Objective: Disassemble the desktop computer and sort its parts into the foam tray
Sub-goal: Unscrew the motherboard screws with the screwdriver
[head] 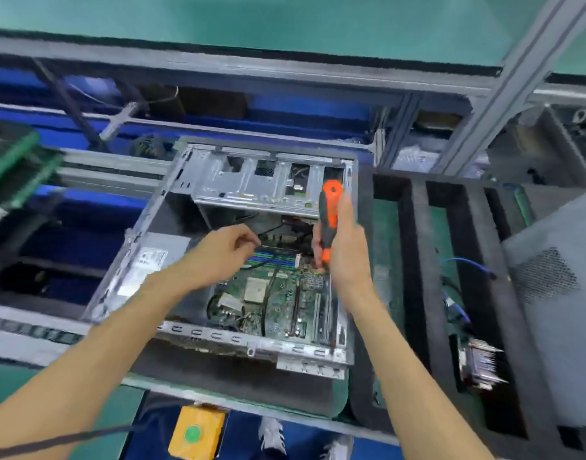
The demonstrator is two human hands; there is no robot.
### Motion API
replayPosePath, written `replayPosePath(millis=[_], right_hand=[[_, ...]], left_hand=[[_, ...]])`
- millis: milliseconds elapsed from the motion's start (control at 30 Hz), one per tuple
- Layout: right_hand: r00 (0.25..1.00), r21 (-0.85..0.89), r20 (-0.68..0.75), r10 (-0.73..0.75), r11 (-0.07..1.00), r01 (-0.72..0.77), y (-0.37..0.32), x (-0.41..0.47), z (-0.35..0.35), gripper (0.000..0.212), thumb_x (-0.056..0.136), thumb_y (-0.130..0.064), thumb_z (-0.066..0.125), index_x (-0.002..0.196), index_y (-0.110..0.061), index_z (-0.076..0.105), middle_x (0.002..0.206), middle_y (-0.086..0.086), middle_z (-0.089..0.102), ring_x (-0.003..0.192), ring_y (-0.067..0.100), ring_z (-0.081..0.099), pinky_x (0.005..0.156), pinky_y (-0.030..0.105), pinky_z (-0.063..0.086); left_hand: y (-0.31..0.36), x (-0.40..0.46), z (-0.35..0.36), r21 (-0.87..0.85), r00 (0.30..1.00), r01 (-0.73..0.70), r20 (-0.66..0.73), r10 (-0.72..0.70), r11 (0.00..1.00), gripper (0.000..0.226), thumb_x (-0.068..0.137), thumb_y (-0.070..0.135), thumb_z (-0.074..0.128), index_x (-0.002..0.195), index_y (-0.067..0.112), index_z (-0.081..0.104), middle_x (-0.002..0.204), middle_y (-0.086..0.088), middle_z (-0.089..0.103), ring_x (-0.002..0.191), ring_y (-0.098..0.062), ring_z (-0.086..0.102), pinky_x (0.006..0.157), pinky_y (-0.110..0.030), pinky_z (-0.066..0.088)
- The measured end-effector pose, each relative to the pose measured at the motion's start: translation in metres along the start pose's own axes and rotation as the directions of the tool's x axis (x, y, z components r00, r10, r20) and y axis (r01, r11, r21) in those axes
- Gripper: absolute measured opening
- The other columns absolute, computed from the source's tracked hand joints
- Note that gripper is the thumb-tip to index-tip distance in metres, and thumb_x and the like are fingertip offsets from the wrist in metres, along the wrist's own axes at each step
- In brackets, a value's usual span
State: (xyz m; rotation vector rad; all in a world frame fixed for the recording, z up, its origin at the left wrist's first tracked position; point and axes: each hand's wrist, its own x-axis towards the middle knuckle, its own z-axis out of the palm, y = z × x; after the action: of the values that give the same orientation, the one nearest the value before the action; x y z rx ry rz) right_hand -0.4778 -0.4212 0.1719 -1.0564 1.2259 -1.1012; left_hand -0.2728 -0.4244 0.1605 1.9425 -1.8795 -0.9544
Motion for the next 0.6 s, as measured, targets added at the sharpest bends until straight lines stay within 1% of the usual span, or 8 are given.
replayPosePath(millis=[100, 200, 233, 300, 367, 467, 533, 600], right_hand=[[0.988, -0.334, 0.061, -0.145, 0.930, 0.157, 0.014, 0.000, 0.015, 0.069, 0.090, -0.080, 0.030, 0.063, -0.023, 0.060, 0.048, -0.003, 0.051, 0.047, 0.017, 0.048, 0.056, 0.042, 0.041], [0.988, -0.347, 0.017, -0.152, 0.926, 0.148, 0.017, 0.001, 0.014, 0.062, 0.091, -0.076, 0.034, 0.078, -0.025, 0.067, 0.049, -0.009, 0.052, 0.048, 0.011, 0.047, 0.055, 0.037, 0.040], [0.989, -0.311, -0.013, -0.147, 0.941, 0.136, 0.016, 0.001, 0.012, 0.062, 0.091, -0.075, 0.035, 0.082, -0.023, 0.067, 0.049, -0.008, 0.050, 0.046, 0.010, 0.044, 0.053, 0.033, 0.037], [0.988, -0.233, -0.051, -0.146, 0.964, 0.131, 0.015, 0.002, 0.010, 0.061, 0.092, -0.072, 0.037, 0.084, -0.019, 0.067, 0.049, -0.001, 0.045, 0.044, 0.014, 0.039, 0.049, 0.031, 0.031], [0.986, -0.227, -0.049, -0.162, 0.963, 0.147, 0.015, 0.001, 0.011, 0.060, 0.094, -0.070, 0.038, 0.084, -0.018, 0.066, 0.050, 0.002, 0.044, 0.045, 0.015, 0.039, 0.048, 0.032, 0.030], [0.983, -0.329, -0.014, -0.182, 0.929, 0.167, 0.017, 0.001, 0.014, 0.059, 0.093, -0.070, 0.036, 0.086, -0.021, 0.067, 0.050, -0.003, 0.047, 0.047, 0.014, 0.044, 0.054, 0.035, 0.036], [0.981, -0.344, -0.009, -0.195, 0.922, 0.180, 0.018, 0.001, 0.015, 0.058, 0.093, -0.070, 0.036, 0.087, -0.021, 0.067, 0.050, -0.005, 0.048, 0.047, 0.014, 0.044, 0.054, 0.035, 0.036], [0.979, -0.237, -0.063, -0.196, 0.955, 0.176, 0.017, 0.000, 0.014, 0.058, 0.094, -0.067, 0.039, 0.088, -0.017, 0.066, 0.050, -0.003, 0.046, 0.045, 0.014, 0.041, 0.048, 0.031, 0.035]], left_hand=[[-0.032, -0.001, 0.018, 0.211, 0.950, -0.017, 0.307, -0.049, 0.977, 0.028, 0.102, 0.023, 0.049, 0.127, 0.014, 0.058, 0.117, -0.006, 0.067, 0.101, -0.022, 0.063, 0.090, -0.030, 0.049], [-0.042, -0.001, 0.025, 0.427, 0.870, -0.167, 0.488, -0.072, 0.889, 0.042, 0.097, 0.031, 0.060, 0.135, 0.015, 0.052, 0.132, -0.007, 0.057, 0.113, -0.022, 0.058, 0.096, -0.031, 0.046], [-0.044, 0.001, 0.023, 0.439, 0.871, -0.178, 0.487, -0.066, 0.881, 0.039, 0.095, 0.034, 0.064, 0.129, 0.016, 0.056, 0.125, -0.003, 0.061, 0.105, -0.018, 0.059, 0.088, -0.028, 0.048], [-0.043, 0.003, 0.017, 0.416, 0.880, -0.182, 0.473, -0.041, 0.891, 0.026, 0.090, 0.040, 0.070, 0.107, 0.020, 0.065, 0.093, 0.009, 0.063, 0.078, -0.007, 0.056, 0.065, -0.019, 0.042], [-0.045, 0.005, 0.015, 0.378, 0.860, -0.203, 0.510, -0.020, 0.903, 0.029, 0.088, 0.048, 0.069, 0.095, 0.019, 0.069, 0.084, 0.007, 0.063, 0.077, -0.012, 0.056, 0.067, -0.024, 0.045], [-0.046, 0.003, 0.018, 0.378, 0.874, -0.216, 0.485, 0.006, 0.900, 0.036, 0.089, 0.049, 0.067, 0.095, 0.013, 0.069, 0.082, -0.002, 0.061, 0.080, -0.020, 0.053, 0.075, -0.031, 0.046], [-0.047, 0.004, 0.019, 0.323, 0.926, -0.188, 0.372, 0.059, 0.928, 0.025, 0.092, 0.034, 0.063, 0.080, 0.012, 0.063, 0.071, -0.003, 0.059, 0.073, -0.024, 0.057, 0.065, -0.031, 0.044], [-0.046, 0.007, 0.016, 0.351, 0.967, -0.188, 0.230, 0.110, 0.918, 0.028, 0.093, 0.031, 0.061, 0.071, 0.016, 0.052, 0.068, -0.002, 0.058, 0.068, -0.023, 0.057, 0.058, -0.030, 0.040]])
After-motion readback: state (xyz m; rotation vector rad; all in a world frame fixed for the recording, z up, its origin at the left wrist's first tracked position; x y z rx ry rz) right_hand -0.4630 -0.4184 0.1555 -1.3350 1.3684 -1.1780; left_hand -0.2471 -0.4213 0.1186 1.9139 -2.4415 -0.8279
